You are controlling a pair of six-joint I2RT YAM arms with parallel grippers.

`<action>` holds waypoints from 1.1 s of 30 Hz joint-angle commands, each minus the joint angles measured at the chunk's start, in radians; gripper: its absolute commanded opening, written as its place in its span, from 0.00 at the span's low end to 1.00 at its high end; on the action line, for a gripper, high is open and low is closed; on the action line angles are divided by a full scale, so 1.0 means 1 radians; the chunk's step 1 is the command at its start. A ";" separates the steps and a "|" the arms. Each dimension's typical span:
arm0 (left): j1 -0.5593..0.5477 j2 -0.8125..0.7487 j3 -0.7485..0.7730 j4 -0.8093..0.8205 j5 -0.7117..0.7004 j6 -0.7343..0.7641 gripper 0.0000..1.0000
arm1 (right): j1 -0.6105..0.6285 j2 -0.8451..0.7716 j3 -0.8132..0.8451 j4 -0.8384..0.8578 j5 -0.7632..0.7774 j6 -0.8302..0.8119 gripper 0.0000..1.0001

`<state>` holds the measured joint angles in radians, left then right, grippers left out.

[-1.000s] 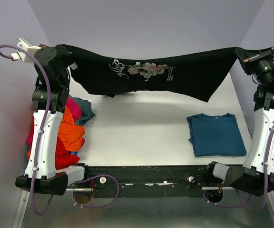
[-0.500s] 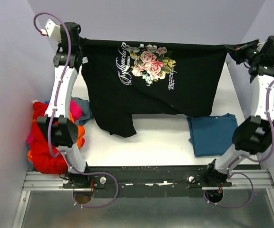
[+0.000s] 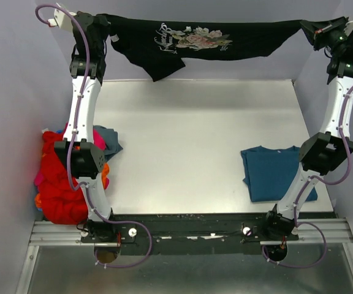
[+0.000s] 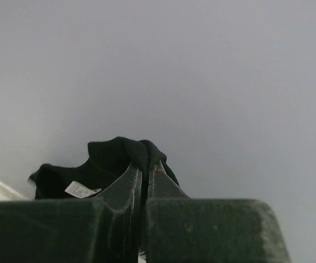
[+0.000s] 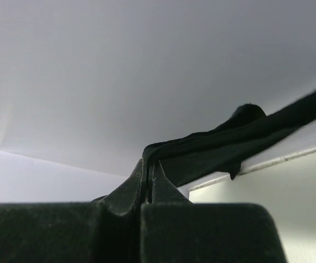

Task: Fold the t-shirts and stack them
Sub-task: Fold the flattened tshirt in 1/3 of the way

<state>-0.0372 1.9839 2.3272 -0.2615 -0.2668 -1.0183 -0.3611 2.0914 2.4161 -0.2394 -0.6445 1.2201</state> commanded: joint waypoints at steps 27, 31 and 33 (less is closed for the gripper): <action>0.028 -0.804 -1.782 0.402 0.031 -0.059 0.00 | -0.110 -0.444 -1.535 0.134 0.087 -0.226 0.01; 0.028 -0.872 -1.842 0.335 0.027 -0.062 0.00 | -0.111 -0.516 -1.589 0.037 0.202 -0.261 0.01; 0.028 -0.889 -1.873 0.323 0.037 -0.068 0.00 | -0.111 -0.547 -1.618 0.003 0.245 -0.274 0.01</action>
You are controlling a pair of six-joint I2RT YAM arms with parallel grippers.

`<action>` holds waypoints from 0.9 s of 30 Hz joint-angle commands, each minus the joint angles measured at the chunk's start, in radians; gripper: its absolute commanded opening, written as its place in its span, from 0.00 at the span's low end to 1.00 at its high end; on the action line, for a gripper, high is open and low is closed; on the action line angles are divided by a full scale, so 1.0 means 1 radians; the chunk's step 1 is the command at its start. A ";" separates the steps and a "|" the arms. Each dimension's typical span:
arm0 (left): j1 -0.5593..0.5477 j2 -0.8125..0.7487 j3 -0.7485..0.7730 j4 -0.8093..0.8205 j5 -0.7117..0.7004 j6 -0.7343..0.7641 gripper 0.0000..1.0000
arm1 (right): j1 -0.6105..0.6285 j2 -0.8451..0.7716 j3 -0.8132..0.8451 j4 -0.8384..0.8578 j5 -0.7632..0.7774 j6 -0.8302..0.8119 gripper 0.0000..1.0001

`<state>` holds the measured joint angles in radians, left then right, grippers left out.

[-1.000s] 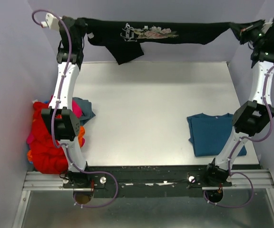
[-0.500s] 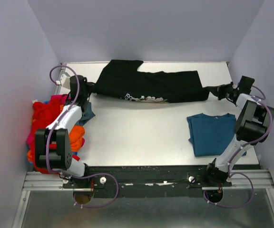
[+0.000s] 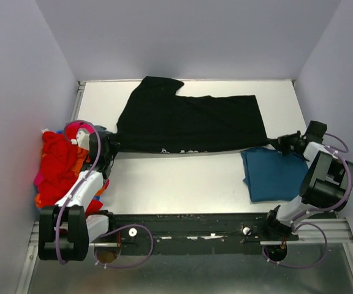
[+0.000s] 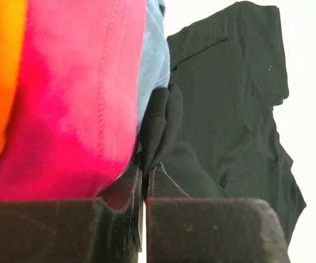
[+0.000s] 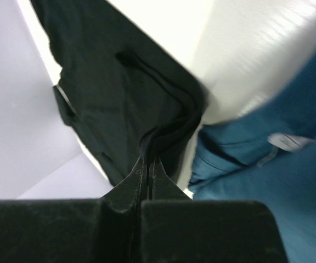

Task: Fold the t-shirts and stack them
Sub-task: Fold the flattened tshirt in 1/3 of the way

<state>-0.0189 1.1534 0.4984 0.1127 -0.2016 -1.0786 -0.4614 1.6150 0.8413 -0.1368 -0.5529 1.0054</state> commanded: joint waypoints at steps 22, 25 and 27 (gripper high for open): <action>-0.035 -0.265 -0.141 -0.275 -0.094 0.005 0.59 | -0.011 -0.319 -0.119 -0.190 0.400 -0.120 0.30; -0.042 -0.297 -0.097 -0.344 -0.073 0.028 0.75 | -0.011 -0.345 -0.096 -0.196 0.400 -0.166 0.46; -0.052 -0.320 -0.061 -0.387 -0.068 0.048 0.78 | -0.010 -0.380 -0.082 -0.195 0.404 -0.197 0.50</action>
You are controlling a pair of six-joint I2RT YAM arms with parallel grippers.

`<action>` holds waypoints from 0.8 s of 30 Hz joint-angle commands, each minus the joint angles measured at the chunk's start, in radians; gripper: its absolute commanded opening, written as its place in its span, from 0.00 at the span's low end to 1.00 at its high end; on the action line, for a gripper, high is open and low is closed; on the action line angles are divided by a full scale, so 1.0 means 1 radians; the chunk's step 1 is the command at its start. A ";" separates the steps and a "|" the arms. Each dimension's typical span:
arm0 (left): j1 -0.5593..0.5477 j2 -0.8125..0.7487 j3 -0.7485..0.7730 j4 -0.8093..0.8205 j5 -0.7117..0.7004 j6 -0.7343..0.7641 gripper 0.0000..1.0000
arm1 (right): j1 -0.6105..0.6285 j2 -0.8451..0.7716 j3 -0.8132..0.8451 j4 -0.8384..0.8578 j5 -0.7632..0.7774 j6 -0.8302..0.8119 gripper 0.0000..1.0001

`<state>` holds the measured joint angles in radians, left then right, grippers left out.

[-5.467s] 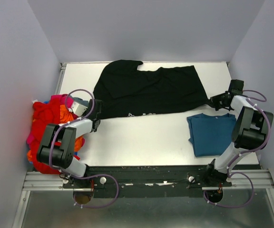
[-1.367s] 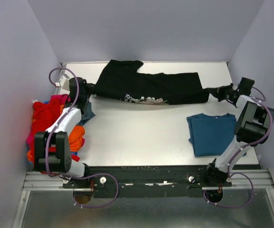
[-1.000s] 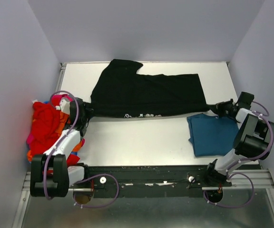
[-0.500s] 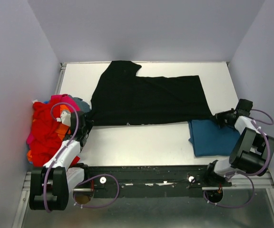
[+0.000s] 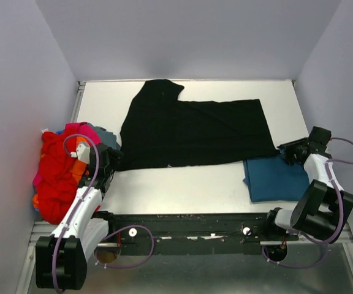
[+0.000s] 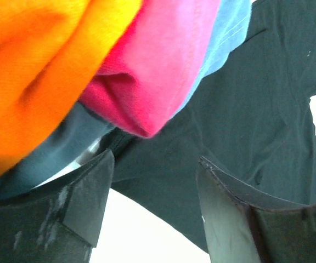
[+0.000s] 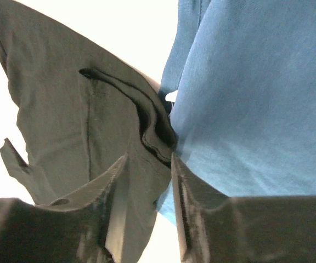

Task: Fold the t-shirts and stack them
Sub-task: Fold the flattened tshirt in 1/3 of the way

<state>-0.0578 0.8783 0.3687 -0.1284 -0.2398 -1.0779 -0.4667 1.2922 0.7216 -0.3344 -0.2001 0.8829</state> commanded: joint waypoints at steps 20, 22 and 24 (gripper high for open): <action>-0.030 0.626 0.646 0.246 0.149 0.388 0.80 | 0.310 0.378 0.557 0.029 0.140 -0.337 0.49; -0.028 0.752 0.761 0.248 0.142 0.388 0.79 | 0.312 0.464 0.654 -0.006 0.148 -0.340 0.49; -0.028 0.868 0.876 0.248 0.143 0.400 0.79 | 0.312 0.554 0.752 -0.041 0.154 -0.346 0.49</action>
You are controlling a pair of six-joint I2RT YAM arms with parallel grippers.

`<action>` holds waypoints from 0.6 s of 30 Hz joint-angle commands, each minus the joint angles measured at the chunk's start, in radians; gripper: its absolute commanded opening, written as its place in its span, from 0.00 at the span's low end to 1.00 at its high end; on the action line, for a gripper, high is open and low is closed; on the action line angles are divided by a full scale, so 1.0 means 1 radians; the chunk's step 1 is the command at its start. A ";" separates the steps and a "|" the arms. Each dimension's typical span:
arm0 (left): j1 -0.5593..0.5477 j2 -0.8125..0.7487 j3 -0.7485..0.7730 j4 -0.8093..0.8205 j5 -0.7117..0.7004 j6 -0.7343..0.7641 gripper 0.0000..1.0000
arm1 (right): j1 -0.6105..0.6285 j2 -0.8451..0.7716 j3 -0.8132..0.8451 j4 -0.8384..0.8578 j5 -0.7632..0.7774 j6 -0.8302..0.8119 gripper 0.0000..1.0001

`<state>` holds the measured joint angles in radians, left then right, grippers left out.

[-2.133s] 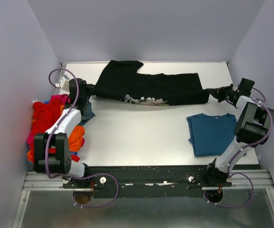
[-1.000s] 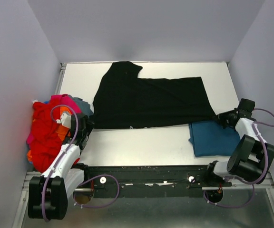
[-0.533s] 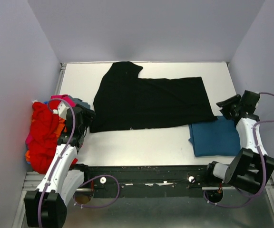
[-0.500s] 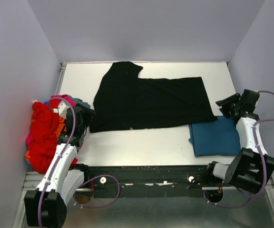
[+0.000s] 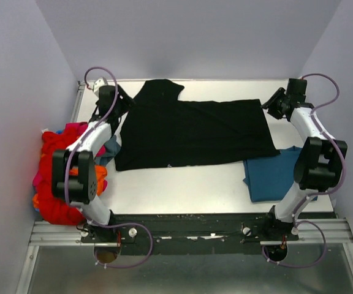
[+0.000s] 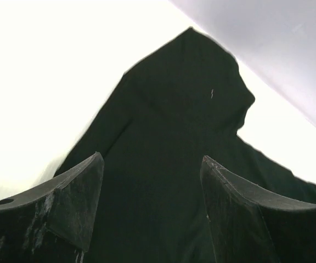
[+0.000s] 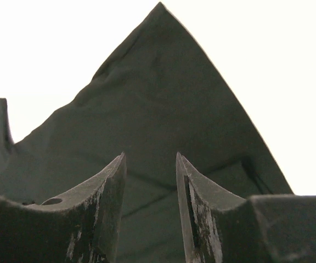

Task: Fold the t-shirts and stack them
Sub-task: Fold the flattened tshirt in 1/3 of the way, then grap the side of the flattened tshirt furthest away from the robot with both arms

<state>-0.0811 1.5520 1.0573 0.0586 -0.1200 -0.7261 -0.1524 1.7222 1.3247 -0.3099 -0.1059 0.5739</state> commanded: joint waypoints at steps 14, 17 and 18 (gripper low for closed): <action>0.009 0.928 1.037 -0.046 0.147 -0.010 0.79 | -0.003 0.663 0.819 -0.316 0.074 -0.022 0.61; 0.024 1.081 1.242 -0.075 0.204 -0.100 0.77 | -0.007 0.753 0.963 -0.379 0.038 0.007 0.66; 0.026 1.123 1.270 -0.065 0.207 -0.122 0.77 | -0.009 0.781 1.000 -0.388 0.029 0.020 0.64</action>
<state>-0.0719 2.5164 2.1529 0.0494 -0.0086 -0.7307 -0.1524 2.4081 2.1853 -0.5770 -0.0624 0.5591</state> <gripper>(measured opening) 0.777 0.655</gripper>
